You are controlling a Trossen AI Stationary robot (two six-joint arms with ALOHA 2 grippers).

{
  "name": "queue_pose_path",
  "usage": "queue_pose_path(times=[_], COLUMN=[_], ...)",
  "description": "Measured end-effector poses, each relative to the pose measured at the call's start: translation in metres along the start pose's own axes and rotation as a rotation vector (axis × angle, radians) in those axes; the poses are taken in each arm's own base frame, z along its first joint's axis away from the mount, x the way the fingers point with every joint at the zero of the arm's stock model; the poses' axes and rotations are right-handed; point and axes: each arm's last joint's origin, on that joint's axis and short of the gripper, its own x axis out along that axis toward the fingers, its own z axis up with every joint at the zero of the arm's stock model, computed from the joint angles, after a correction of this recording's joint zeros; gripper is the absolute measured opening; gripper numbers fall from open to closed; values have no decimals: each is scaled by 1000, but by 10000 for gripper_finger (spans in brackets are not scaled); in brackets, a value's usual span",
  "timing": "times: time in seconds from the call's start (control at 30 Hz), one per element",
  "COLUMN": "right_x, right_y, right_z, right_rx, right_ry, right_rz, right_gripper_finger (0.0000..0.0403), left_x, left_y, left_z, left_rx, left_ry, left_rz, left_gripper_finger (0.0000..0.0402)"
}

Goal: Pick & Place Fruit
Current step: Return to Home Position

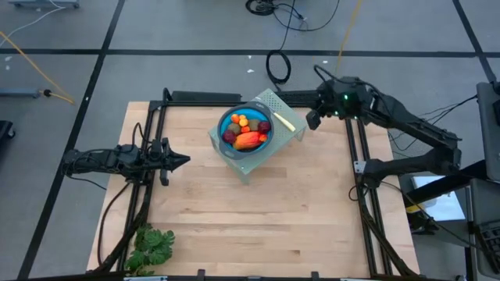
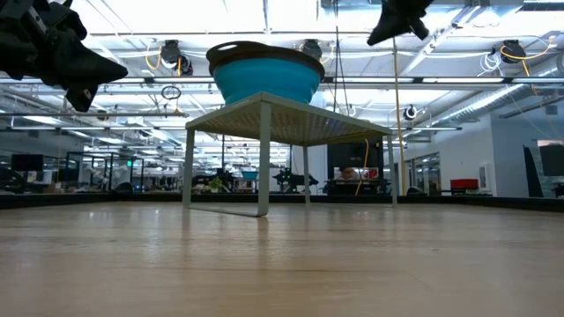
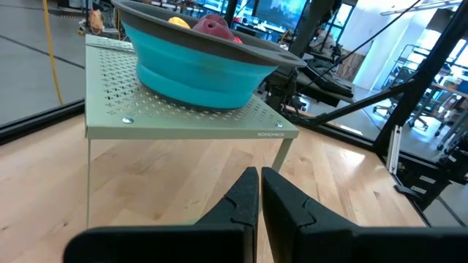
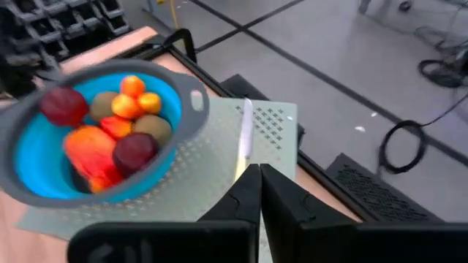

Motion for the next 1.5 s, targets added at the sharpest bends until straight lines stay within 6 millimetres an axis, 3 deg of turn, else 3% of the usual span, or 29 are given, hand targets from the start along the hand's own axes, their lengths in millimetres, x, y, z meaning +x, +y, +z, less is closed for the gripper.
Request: queue_pose_path(times=[0.13,0.6,0.9,1.5], right_x=[-1,-22,-35,-34], right_y=[1,-5,-3,-12], right_z=[-22,-91,-119,-171], right_rx=[-24,-94,-168,-260], right_ry=[-35,-152,-171,-184], right_rz=[-34,85,207,218], right_gripper_finger=[1,0,0,0], left_x=[0,0,0,0], left_y=[0,0,0,0], left_z=[0,0,0,0], left_rx=[1,2,2,64], left_ry=[1,1,0,0], left_rz=[0,0,0,1], left_gripper_finger=[17,17,17,17])
